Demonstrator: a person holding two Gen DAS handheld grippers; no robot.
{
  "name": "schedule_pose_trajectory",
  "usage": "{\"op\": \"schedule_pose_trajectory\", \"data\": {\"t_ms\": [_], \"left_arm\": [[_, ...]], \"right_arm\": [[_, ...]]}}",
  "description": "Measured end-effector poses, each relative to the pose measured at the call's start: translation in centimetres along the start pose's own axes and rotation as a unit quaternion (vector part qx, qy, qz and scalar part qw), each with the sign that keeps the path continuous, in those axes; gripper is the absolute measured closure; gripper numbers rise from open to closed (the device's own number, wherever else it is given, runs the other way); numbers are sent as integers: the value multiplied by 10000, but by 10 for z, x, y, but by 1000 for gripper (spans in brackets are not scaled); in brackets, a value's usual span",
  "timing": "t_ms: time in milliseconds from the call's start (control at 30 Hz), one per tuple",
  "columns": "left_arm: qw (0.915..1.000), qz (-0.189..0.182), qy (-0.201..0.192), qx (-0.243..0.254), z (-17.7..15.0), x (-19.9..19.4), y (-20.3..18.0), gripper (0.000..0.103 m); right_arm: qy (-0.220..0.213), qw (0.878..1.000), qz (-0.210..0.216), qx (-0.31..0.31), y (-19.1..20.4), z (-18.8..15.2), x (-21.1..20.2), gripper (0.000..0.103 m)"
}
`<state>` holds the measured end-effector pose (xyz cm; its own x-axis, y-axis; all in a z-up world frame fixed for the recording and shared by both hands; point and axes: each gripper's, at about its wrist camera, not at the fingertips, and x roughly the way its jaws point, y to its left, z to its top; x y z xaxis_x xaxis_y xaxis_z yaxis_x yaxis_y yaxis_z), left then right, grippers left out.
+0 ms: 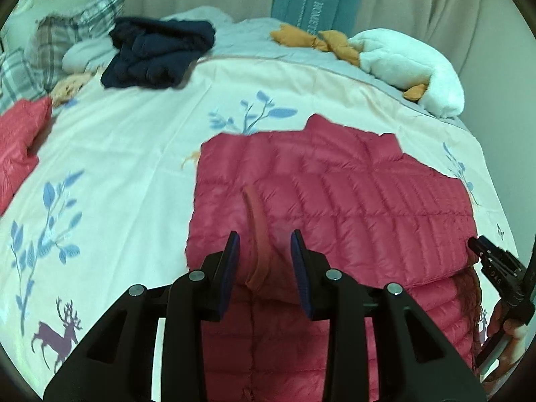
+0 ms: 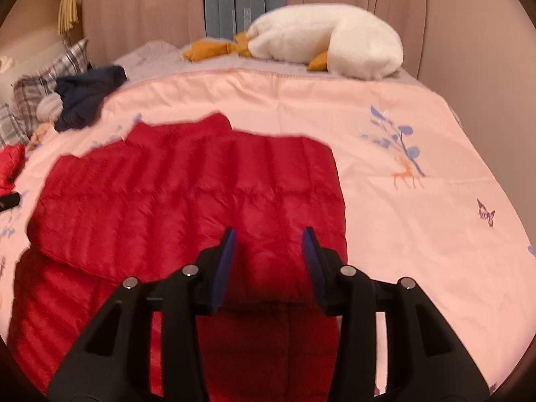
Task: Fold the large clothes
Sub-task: 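Open the left tool and press the folded jacket flat with both tools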
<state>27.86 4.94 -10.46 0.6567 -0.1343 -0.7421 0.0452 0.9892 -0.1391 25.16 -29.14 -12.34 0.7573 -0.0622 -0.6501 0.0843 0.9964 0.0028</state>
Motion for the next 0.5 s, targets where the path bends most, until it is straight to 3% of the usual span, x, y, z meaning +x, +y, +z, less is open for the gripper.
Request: {"op": "schedule_pose_trajectory", "data": {"t_ms": [267, 500], "left_arm": [[9988, -192, 77, 443, 2, 21, -46, 70], [9962, 7, 307, 812, -10, 49, -73, 70]], "right_arm": [[-100, 9993, 233, -263, 33, 13, 0, 57], [250, 9980, 253, -526, 54, -1, 28, 57]]}}
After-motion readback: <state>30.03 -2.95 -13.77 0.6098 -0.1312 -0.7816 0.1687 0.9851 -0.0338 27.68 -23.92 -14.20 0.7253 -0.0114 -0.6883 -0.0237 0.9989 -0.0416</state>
